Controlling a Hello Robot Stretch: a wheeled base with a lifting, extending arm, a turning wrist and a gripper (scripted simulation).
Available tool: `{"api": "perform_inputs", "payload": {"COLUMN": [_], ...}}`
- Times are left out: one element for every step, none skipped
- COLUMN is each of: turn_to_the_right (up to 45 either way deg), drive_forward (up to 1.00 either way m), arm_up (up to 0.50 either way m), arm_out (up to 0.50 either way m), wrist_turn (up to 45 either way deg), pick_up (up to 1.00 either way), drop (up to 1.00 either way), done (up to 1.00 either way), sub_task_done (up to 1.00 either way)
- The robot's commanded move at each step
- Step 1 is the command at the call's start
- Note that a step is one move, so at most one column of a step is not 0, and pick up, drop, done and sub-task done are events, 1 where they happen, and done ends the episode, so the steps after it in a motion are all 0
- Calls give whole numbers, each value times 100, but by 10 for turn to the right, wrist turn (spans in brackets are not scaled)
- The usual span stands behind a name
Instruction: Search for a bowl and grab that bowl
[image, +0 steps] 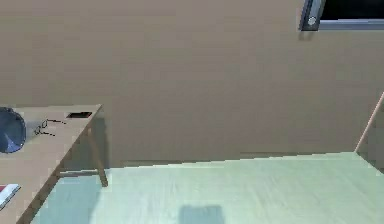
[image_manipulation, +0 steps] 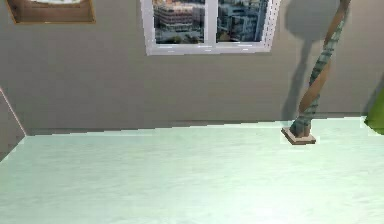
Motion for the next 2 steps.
{"api": "perform_inputs", "payload": {"turn_to_the_right": [0, -450], "drive_forward": [60, 0], "arm_up": [0, 0], "arm_out": [0, 0], "wrist_turn": [0, 0], "pick_up": [0, 0], "drop": [0, 0], "done": [0, 0], "sub_task_done": [0, 0]}}
